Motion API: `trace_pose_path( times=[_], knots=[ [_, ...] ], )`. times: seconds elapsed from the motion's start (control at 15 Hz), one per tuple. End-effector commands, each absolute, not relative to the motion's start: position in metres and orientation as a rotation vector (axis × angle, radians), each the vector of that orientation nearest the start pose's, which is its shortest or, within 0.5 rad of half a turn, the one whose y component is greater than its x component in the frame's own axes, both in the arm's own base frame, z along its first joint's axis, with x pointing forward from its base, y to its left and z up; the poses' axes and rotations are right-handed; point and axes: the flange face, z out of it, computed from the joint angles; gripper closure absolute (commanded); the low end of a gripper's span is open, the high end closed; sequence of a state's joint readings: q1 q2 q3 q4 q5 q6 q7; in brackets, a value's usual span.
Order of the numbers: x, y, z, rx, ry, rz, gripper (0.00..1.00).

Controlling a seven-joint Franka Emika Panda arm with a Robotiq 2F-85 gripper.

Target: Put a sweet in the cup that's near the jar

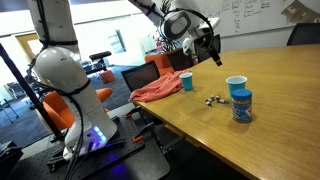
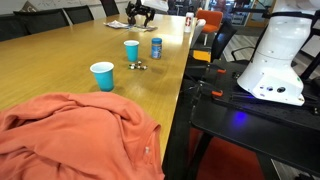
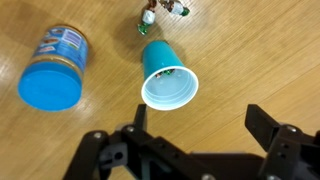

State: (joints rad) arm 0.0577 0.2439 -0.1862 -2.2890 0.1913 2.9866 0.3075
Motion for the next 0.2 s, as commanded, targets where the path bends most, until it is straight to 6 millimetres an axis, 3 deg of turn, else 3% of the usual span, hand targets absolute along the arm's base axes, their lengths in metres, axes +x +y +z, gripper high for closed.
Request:
trace_pose_path(
  times=[0.0, 0.13],
  knots=[
    [0.5282, -0.0864, 0.3193, -2.879, 0.962, -0.545, 0.0],
    [0.5198, -0.0845, 0.3268, -2.901, 0.968, -0.487, 0.0]
  ],
)
